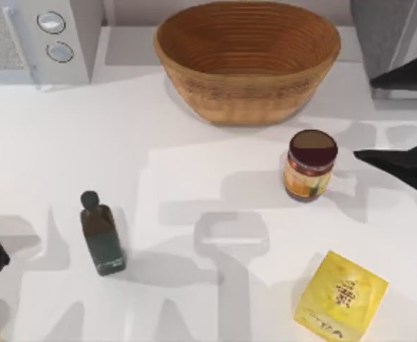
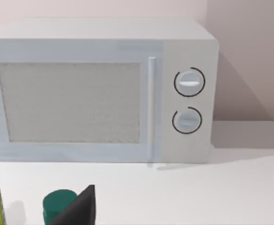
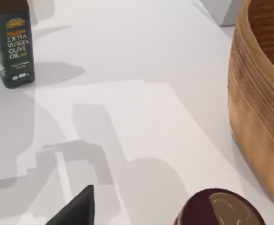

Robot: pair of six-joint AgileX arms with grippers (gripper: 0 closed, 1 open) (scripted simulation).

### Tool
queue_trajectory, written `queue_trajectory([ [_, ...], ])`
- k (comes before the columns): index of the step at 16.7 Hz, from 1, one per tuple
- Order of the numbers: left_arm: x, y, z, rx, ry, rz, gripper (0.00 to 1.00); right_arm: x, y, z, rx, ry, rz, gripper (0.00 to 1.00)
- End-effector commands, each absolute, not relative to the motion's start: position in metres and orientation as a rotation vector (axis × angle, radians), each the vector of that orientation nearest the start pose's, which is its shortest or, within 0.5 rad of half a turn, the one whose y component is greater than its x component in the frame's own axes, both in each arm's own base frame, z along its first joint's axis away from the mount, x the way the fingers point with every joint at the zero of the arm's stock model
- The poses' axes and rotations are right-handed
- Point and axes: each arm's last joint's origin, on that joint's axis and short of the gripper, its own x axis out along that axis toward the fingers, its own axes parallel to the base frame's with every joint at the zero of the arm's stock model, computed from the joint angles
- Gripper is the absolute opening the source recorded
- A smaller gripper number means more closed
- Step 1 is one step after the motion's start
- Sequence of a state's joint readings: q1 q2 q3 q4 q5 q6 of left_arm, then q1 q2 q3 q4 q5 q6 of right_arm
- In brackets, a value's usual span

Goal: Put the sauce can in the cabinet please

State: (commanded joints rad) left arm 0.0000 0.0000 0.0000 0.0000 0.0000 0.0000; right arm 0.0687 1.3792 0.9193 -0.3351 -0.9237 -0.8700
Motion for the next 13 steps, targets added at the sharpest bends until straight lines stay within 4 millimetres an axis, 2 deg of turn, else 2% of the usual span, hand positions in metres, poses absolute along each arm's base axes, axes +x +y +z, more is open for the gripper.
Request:
queue_trajectory([
  [6, 0.106, -0.001, 0.16, 0.0, 0.0, 0.0, 1.0, 0.324, 0.048, 0.203, -0.398, 0.231, 1.388, 1.0],
  [13, 0.106, -0.001, 0.16, 0.0, 0.0, 0.0, 1.0, 0.368, 0.042, 0.147, -0.337, 0.127, 1.523, 1.0],
])
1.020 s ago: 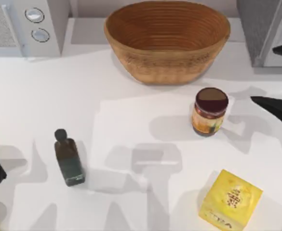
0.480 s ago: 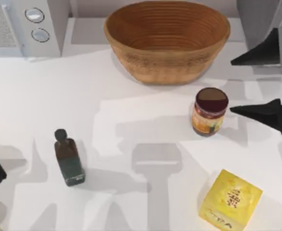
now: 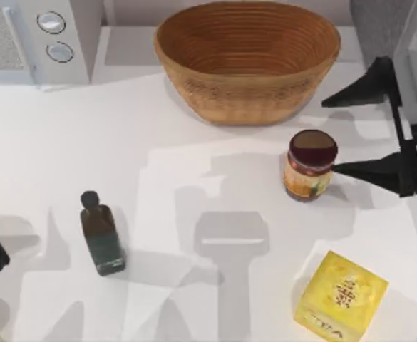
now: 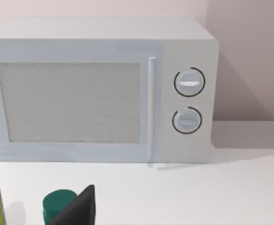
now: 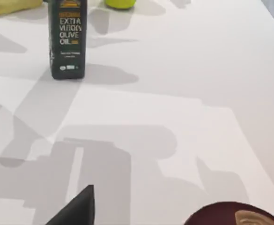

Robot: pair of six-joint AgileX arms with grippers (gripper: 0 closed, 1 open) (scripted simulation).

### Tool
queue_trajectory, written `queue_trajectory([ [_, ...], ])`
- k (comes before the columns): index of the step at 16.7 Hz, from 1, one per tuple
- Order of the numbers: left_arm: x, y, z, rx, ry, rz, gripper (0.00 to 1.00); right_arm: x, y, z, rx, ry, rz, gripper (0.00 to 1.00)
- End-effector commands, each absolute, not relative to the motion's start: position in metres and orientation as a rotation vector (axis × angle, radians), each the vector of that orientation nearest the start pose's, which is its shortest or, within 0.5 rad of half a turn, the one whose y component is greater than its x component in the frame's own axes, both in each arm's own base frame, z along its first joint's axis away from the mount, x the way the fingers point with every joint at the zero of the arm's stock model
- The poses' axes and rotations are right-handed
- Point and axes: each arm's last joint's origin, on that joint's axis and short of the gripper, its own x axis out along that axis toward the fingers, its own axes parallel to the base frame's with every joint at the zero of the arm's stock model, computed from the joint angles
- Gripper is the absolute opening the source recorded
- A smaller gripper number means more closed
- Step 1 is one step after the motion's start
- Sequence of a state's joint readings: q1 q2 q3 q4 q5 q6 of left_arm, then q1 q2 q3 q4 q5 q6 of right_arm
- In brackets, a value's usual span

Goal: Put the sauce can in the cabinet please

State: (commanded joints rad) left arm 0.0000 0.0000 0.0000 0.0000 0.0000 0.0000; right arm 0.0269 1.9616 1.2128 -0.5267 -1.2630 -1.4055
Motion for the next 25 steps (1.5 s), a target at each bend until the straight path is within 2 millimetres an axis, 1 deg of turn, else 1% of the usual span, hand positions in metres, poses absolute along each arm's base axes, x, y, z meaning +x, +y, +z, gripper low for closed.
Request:
queue_trajectory([
  [5, 0.106, -0.001, 0.16, 0.0, 0.0, 0.0, 1.0, 0.389, 0.033, 0.091, -0.229, 0.075, 1.57, 1.0],
  [9, 0.106, -0.001, 0.16, 0.0, 0.0, 0.0, 1.0, 0.396, 0.023, 0.049, -0.137, 0.061, 1.569, 1.0],
  [11, 0.106, -0.001, 0.16, 0.0, 0.0, 0.0, 1.0, 0.396, 0.019, 0.033, -0.099, 0.069, 1.563, 1.0],
  [13, 0.106, -0.001, 0.16, 0.0, 0.0, 0.0, 1.0, 0.395, 0.017, 0.025, -0.078, 0.078, 1.559, 1.0],
  [21, 0.106, -0.001, 0.16, 0.0, 0.0, 0.0, 1.0, 0.395, 0.019, 0.025, -0.079, 0.079, 1.564, 1.0],
  [25, 0.106, -0.001, 0.16, 0.0, 0.0, 0.0, 1.0, 0.398, 0.021, 0.018, -0.077, 0.079, 1.559, 1.0],
])
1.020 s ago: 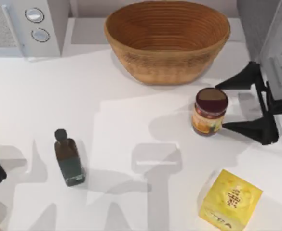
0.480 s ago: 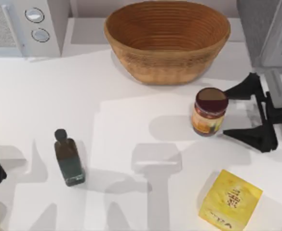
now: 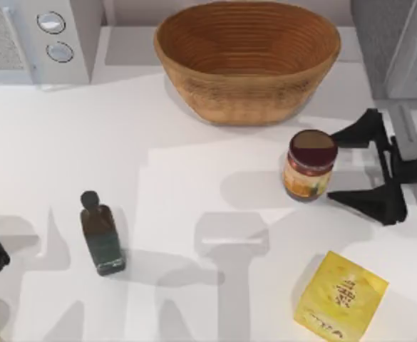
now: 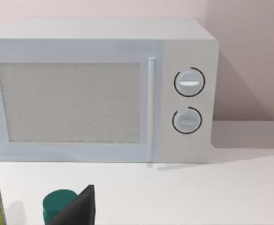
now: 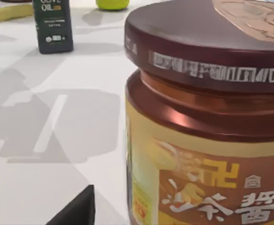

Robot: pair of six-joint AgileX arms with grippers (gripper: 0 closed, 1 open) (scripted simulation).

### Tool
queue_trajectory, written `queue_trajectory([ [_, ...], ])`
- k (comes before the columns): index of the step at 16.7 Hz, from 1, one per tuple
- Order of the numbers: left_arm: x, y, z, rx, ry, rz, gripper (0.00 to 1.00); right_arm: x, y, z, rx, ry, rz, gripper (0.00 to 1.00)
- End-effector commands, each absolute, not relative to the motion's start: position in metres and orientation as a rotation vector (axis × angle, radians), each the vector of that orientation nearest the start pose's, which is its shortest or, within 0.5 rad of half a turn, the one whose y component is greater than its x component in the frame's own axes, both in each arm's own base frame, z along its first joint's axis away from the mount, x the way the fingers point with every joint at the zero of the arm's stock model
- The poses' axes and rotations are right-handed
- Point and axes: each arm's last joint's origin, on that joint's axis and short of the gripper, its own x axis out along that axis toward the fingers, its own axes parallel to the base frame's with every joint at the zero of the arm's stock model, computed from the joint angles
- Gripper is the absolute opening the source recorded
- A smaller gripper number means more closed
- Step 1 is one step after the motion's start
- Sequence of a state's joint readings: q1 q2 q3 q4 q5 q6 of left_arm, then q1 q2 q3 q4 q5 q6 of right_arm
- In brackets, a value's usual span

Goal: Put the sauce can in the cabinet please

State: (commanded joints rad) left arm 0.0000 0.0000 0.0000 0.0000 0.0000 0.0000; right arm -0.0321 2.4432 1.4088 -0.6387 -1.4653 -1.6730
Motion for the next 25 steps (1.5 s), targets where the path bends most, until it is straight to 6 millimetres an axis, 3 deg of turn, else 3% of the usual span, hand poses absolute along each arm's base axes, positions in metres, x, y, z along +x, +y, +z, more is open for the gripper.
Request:
queue_trajectory([
  [9, 0.106, -0.001, 0.16, 0.0, 0.0, 0.0, 1.0, 0.402, 0.047, -0.001, -0.08, 0.081, 1.562, 1.0],
  [17, 0.106, -0.001, 0.16, 0.0, 0.0, 0.0, 1.0, 0.396, 0.074, 0.016, -0.078, 0.079, 1.56, 1.0],
  [23, 0.106, -0.001, 0.16, 0.0, 0.0, 0.0, 1.0, 0.395, 0.077, 0.019, -0.078, 0.078, 1.559, 1.0],
  [25, 0.106, -0.001, 0.16, 0.0, 0.0, 0.0, 1.0, 0.395, 0.077, 0.019, -0.078, 0.078, 1.559, 0.85],
])
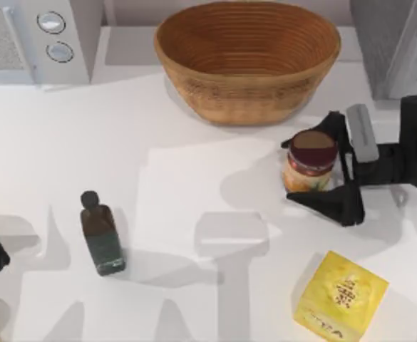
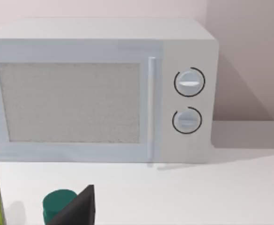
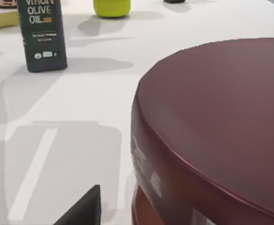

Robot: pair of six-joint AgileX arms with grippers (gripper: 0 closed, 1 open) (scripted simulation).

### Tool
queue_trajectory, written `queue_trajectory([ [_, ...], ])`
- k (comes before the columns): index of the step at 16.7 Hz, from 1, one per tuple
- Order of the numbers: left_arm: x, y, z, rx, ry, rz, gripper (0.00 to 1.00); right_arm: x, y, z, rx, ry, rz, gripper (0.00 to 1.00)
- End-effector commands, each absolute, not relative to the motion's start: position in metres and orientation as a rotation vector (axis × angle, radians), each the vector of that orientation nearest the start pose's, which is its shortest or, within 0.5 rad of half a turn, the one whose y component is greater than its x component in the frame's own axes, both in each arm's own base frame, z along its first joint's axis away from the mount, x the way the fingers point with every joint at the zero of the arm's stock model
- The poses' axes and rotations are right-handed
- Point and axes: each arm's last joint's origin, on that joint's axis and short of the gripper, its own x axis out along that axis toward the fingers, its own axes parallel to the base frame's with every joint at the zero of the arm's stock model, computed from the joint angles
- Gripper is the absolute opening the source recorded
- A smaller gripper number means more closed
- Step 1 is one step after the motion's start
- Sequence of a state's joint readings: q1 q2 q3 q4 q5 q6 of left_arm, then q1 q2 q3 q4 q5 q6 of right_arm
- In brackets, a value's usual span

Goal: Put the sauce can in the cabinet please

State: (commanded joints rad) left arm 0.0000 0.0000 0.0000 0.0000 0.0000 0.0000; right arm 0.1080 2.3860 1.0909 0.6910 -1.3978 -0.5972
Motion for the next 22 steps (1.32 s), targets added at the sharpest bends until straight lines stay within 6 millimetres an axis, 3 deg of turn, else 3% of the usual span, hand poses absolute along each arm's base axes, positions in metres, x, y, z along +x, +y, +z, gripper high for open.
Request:
queue_trajectory([
  [11, 0.1057, -0.0012, 0.16, 0.0, 0.0, 0.0, 1.0, 0.3953, 0.0767, 0.0191, -0.078, 0.078, 1.559, 0.02],
  [22, 0.1057, -0.0012, 0.16, 0.0, 0.0, 0.0, 1.0, 0.396, 0.0753, 0.0224, -0.073, 0.085, 1.555, 0.0],
])
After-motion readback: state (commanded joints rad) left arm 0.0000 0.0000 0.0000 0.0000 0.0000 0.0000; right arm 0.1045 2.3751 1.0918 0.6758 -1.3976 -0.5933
